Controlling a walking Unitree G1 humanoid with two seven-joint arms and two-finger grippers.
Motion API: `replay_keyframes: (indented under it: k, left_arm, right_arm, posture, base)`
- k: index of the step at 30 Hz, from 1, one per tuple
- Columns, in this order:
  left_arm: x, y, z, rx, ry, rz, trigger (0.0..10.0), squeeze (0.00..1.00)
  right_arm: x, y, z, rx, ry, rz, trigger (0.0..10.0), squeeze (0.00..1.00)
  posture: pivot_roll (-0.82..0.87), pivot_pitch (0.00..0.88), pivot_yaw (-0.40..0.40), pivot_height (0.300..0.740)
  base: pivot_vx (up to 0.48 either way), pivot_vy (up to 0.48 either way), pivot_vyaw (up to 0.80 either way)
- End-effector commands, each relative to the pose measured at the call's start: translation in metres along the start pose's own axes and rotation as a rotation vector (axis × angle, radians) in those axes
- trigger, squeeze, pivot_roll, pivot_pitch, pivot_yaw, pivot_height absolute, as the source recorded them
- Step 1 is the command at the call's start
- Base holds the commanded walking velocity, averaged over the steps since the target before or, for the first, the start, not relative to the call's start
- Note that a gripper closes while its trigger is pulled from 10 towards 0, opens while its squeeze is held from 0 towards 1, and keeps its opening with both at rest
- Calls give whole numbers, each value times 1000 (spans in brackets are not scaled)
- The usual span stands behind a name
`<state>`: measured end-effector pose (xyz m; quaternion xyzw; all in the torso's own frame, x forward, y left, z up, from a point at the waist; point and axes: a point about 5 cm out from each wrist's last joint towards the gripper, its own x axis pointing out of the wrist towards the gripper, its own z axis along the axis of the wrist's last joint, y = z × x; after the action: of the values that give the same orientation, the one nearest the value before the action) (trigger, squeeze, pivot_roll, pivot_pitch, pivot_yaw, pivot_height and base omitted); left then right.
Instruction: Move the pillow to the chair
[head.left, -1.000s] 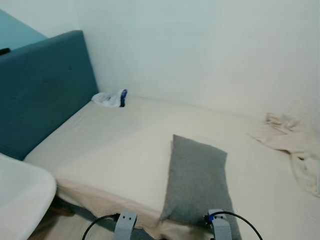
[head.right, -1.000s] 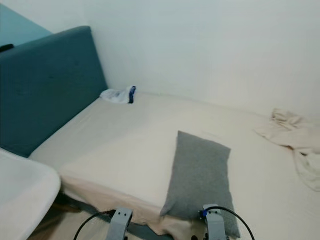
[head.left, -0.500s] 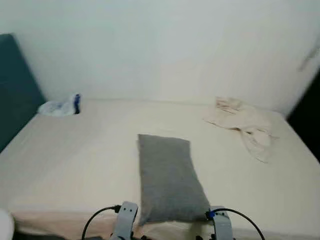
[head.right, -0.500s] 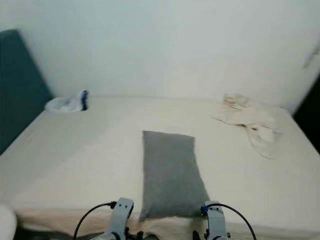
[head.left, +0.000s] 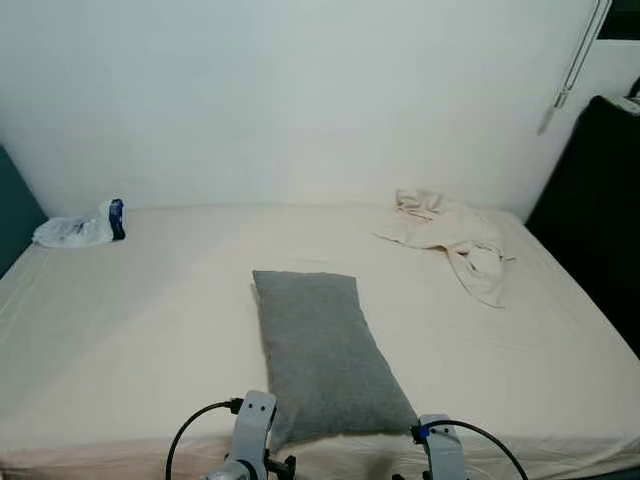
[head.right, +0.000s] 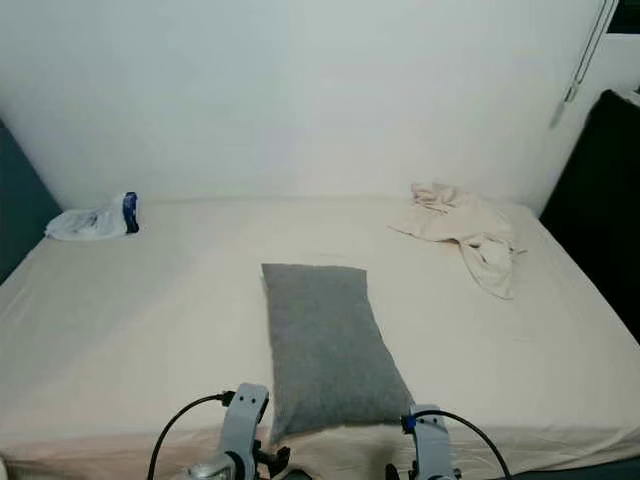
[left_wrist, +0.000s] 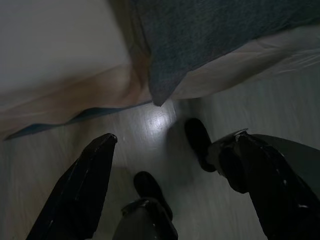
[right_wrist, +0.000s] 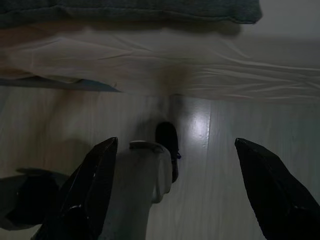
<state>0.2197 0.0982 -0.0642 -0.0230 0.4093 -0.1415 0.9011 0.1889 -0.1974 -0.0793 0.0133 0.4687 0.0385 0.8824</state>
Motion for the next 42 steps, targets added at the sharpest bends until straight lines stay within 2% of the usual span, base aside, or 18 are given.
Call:
replay_keyframes:
  k: [1, 6, 9, 11, 22, 24, 30, 34, 42]
  left_arm:
    - [0, 0, 1, -22, -3, -1, 10000, 0]
    - [1, -1, 3, -36, -7, -6, 10000, 0]
    - [2, -2, 8, -122, -32, -2, 10000, 0]
    - [2, -3, 8, -133, -31, -13, 10000, 0]
    - [1, -4, 5, -132, -30, -36, 10000, 0]
    - [1, -5, 6, -98, -30, -49, 10000, 0]
    - [2, -4, 10, -112, -46, -38, 10000, 0]
    - [4, -11, 23, -102, -98, -67, 10000, 0]
    - [6, -17, 40, -108, -158, -101, 10000, 0]
  right_arm:
    - [1, 2, 2, -12, -10, 8, 10000, 0]
    - [1, 2, 2, -14, -13, 10, 10000, 0]
    - [0, 2, 1, -17, -12, 9, 10000, 0]
    - [0, 2, 1, -17, -11, 8, 10000, 0]
    - [0, 3, 0, -34, -6, 12, 10000, 0]
    - [0, 3, 0, -37, -7, 13, 10000, 0]
    - [1, 1, 4, -7, -30, -2, 10000, 0]
    - [1, -4, 25, 118, -132, -46, 10000, 0]
    - [3, 4, 59, 163, -259, 27, 10000, 0]
  posture:
    - [-94, 0, 22, 740]
    - [-96, 0, 24, 740]
    - [-95, 0, 23, 740]
    - [-95, 0, 23, 740]
    - [-92, 0, 21, 740]
    - [-92, 0, 21, 740]
    - [-93, 0, 23, 740]
    - [-96, 0, 31, 740]
    - [-102, 0, 38, 740]
  base:
    - [0, -480, 0]
    - [0, -480, 0]
    - [0, 0, 0]
    - [0, 0, 0]
    - [0, 0, 0]
    - [0, -480, 0]
    - [0, -480, 0]
    - [0, 0, 0]
    - [0, 0, 0]
